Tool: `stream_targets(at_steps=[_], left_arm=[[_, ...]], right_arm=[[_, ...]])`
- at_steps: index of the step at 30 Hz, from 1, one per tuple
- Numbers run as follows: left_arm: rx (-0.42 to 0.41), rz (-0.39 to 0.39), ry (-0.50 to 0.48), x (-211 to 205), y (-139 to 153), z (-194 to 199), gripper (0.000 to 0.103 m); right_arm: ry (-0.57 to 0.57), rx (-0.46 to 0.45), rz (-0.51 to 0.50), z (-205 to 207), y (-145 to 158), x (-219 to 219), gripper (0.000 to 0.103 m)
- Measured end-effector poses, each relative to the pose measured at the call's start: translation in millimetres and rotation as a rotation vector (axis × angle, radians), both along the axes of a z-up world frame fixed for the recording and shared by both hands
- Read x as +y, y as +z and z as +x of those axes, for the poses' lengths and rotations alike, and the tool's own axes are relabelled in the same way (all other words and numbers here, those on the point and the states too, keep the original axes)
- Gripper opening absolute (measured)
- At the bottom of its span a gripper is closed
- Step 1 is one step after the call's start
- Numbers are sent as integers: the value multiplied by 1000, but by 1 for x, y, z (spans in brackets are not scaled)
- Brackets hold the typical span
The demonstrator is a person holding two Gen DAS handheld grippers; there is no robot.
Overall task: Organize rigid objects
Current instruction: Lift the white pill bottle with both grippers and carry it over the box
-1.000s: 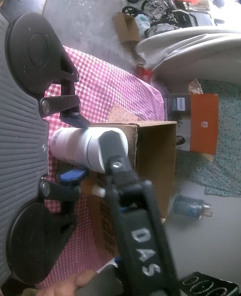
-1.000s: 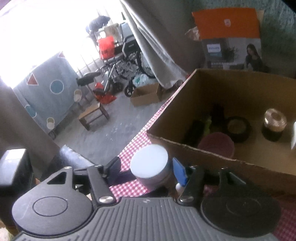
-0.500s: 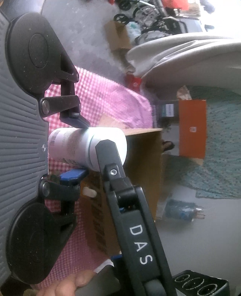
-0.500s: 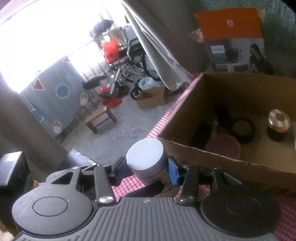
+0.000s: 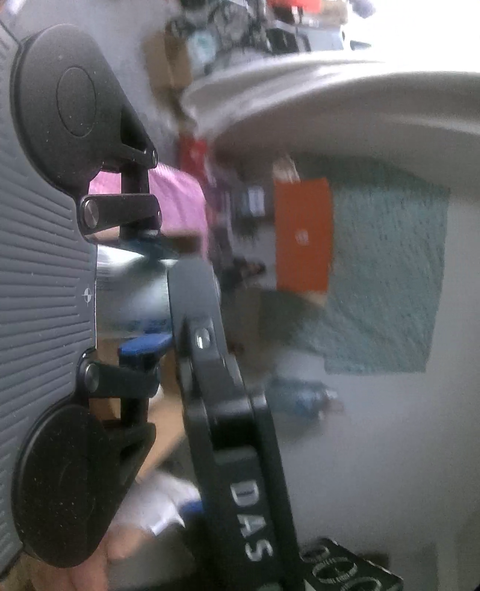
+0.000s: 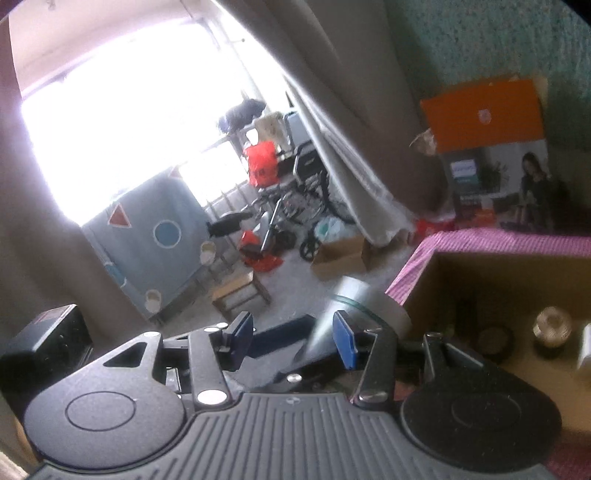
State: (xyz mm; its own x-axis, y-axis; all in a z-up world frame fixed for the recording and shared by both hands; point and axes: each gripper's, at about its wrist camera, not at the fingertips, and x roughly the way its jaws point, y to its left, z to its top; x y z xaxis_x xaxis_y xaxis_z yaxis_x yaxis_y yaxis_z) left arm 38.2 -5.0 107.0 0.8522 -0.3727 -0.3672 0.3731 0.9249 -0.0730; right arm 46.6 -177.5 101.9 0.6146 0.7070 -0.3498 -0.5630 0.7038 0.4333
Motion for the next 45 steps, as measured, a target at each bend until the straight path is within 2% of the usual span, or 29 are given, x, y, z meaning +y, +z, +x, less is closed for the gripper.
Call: stream_targets(at_steps=[1,4,7,11,15,18,21,24,27,31,34,40,45], left_arm=[[-7,-6,-19,-8,2,3,28],[3,-20,-72,-30,2,20,28],[55,18,-83,-50,-14,42,28],[90,-15,-97,-40,-22,45,29],[129,35,-94,-28,-35,26,37],[211,34,-149,-24,-51,13,45],[282,31,-208,-29,-68,9,50],[303,79,-266,-44,-80,6,57],[305,141,-323,-60,-89,-6,69],[336,201,-383,-75,-101,-15,69],[385,182,-408,-79,-109,-14,69],[560,71,-463,-85,-124,0,69],[691,-2,-477,-92,-136,19,69]], right_arm=[[-18,-17,-10,1,4,-5,51],[-70,-38,-20,10,12,-22,51],[-159,-35,-30,21,9,-48,51],[-232,-4,42,20,-3,-93,51],[-308,16,69,-1,-25,-132,51],[-338,109,91,-16,-61,-152,55],[-393,210,68,-26,-97,-160,56],[-438,295,138,-29,-123,-171,58],[-474,336,187,-34,-140,-176,64],[-470,399,202,-28,-156,-175,65],[-453,431,191,-26,-166,-171,65],[-433,490,149,-21,-185,-159,65],[-446,532,139,-20,-196,-165,65]])
